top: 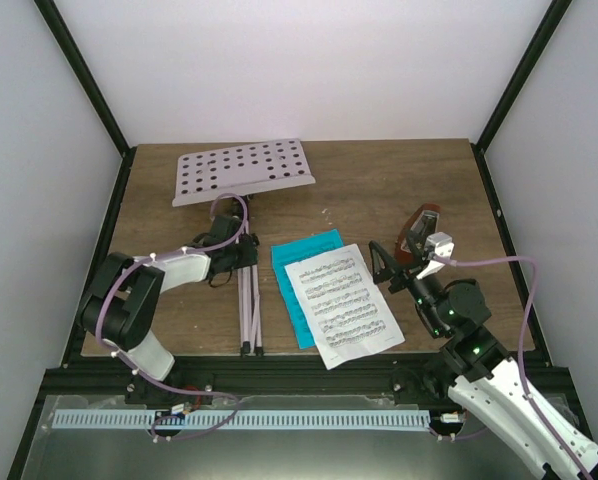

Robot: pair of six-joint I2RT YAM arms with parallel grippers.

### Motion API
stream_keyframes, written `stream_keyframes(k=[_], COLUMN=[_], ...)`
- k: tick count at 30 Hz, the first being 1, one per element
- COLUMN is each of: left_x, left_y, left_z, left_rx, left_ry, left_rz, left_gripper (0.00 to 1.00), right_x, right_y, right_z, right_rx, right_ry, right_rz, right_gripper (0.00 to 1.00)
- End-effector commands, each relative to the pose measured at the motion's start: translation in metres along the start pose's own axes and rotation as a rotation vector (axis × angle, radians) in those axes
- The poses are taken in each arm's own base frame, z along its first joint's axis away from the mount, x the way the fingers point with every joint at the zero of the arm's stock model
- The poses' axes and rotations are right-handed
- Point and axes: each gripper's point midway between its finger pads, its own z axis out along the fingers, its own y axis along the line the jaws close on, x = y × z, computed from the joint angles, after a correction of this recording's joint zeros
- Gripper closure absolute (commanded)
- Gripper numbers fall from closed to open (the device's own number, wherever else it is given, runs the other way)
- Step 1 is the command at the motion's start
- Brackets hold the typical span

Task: Pack up the instrument practice props

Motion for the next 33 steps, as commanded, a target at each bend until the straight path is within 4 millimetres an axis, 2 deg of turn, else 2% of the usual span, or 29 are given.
stream_keyframes(k=[1,5,10,15,19,23,25,26,27,29,30,33], left_x=[-0.011,-0.007,-0.002,-0.013,-0.033,-0.066,-0.087,-0.099,-0.112,-0.137,-0.152,-0.168], left_y=[-0.001,-0.017,-0.059,-0.079,-0.098,-0.109,-0.099,-0.089,-0.074,-0.033,-0.001,0.067], left_z=[0.005,0.002,-0.002,-0.012,-0.044,-0.096,-0.119,-0.130,-0.139,-0.152,-0.159,-0.177], left_rx=[0.005,0.054,0.161,0.210,0.283,0.328,0.344,0.345,0.328,0.249,0.205,0.157], left_ry=[-0.051,-0.039,-0.034,-0.059,-0.149,-0.287,-0.350,-0.384,-0.420,-0.494,-0.534,-0.632], left_rz=[0.003,0.010,0.051,0.065,0.169,0.274,0.256,0.229,0.197,0.097,0.005,-0.163], left_gripper=[0.40,0.34,0.29,0.24,0.15,0.08,0.07,0.07,0.06,0.03,0.03,0.03], right_x=[-0.004,-0.011,-0.021,-0.031,-0.029,-0.043,-0.054,-0.059,-0.068,-0.079,-0.083,-0.090], right_y=[-0.006,-0.007,-0.010,-0.018,-0.019,-0.023,-0.030,-0.041,-0.063,-0.096,-0.112,-0.188], right_z=[-0.005,-0.008,-0.009,-0.003,0.020,0.042,0.050,0.054,0.054,0.052,0.050,0.022], right_rx=[0.030,0.042,0.076,0.159,0.205,0.215,0.185,0.196,0.245,0.288,0.300,0.454], right_ry=[-0.019,-0.031,-0.034,0.000,0.138,0.172,0.156,0.153,0.139,0.132,0.129,0.091], right_rz=[0.007,-0.007,-0.050,-0.102,-0.183,-0.172,-0.145,-0.128,-0.116,-0.086,-0.063,0.048], right_gripper=[0.00,0.00,0.00,0.00,0.00,0.00,0.00,0.00,0.00,0.00,0.00,0.00])
